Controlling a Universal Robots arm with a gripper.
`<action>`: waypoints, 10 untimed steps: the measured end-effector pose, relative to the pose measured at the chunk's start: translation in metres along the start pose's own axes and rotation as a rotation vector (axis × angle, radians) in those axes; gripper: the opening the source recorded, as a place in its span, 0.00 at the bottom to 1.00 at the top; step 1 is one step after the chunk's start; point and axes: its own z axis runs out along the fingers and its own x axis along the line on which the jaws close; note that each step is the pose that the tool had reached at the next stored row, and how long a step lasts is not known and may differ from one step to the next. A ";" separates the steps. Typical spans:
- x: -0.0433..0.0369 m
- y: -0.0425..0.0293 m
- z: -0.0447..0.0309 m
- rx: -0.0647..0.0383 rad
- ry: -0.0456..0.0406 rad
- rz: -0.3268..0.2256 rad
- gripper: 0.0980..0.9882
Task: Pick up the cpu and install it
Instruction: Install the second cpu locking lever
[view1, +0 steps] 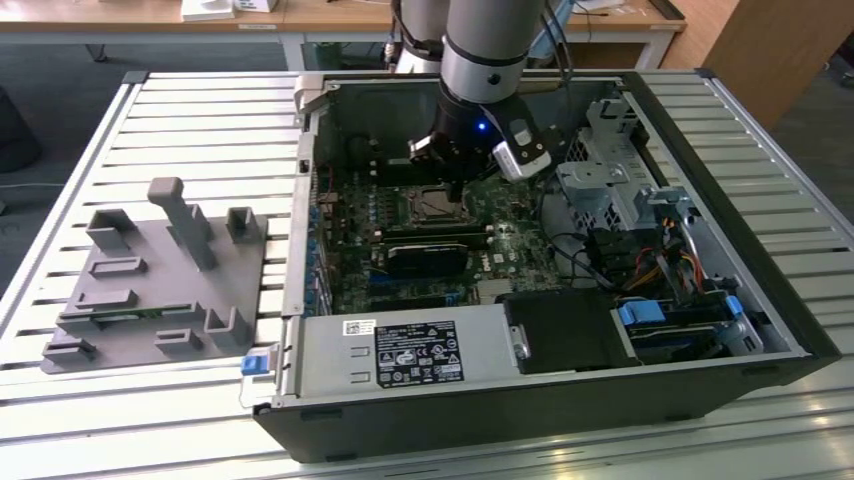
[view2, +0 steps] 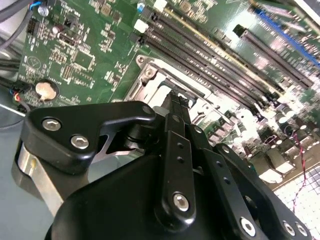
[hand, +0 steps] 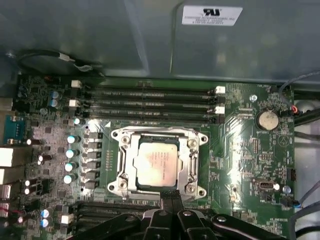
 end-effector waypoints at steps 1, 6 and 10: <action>0.0000 -0.0010 0.0000 -0.014 -0.0002 0.000 0.01; 0.0001 -0.0063 0.0027 -0.028 -0.0003 -0.001 0.01; 0.0002 -0.0073 0.0032 -0.028 -0.0004 -0.001 0.01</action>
